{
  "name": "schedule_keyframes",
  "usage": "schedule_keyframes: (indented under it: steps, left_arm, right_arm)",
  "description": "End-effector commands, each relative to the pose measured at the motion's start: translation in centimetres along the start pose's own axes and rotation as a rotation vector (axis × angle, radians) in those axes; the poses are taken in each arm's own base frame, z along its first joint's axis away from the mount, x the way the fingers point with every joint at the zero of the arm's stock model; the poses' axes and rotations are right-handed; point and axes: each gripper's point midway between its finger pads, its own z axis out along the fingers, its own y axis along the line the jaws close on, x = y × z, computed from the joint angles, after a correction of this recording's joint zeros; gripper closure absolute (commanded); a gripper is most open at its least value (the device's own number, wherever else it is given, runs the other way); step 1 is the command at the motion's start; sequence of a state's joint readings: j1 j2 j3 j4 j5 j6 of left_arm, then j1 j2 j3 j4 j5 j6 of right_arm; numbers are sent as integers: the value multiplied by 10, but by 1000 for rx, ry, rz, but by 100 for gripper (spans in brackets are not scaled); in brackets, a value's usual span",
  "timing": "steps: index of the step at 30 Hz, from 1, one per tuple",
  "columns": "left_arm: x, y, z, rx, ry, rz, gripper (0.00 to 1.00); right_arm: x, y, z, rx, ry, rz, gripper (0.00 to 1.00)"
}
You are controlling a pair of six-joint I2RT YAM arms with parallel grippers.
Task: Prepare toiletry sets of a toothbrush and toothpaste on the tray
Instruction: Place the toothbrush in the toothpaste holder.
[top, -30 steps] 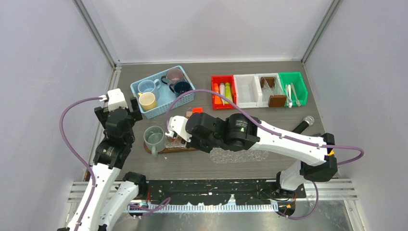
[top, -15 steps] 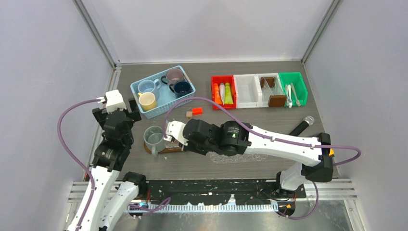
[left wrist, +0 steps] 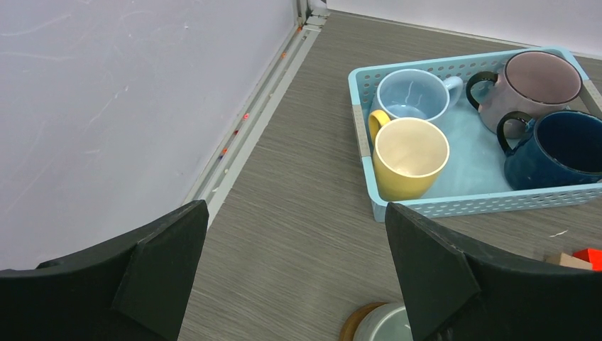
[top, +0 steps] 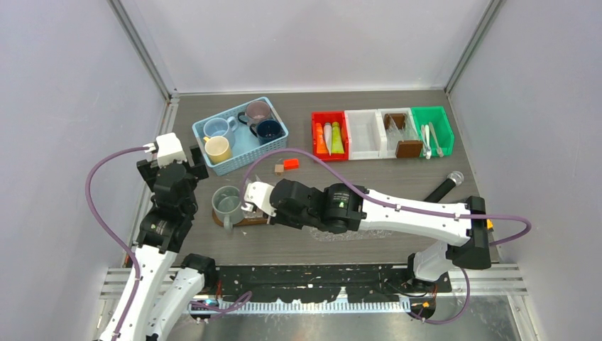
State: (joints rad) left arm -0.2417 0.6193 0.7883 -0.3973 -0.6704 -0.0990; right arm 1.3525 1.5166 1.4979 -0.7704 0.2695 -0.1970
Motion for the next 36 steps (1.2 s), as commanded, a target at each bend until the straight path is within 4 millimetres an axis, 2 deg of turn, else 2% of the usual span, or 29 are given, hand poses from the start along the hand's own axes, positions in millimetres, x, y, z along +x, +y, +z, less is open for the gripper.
schedule_keyframes:
  steps: [1, 19, 36]
  left_arm:
    - [-12, 4, 1, -23, -48, -33, 0]
    - [-12, 4, 1, -24, -48, -32, 0]
    - [-11, 4, 2, -21, -48, -28, 0]
  right_arm:
    - [-15, -12, 3, 42, -66, 13, 98]
    - [3, -15, 32, 1, -21, 49, 94]
    - [11, -18, 46, -31, -18, 80, 91]
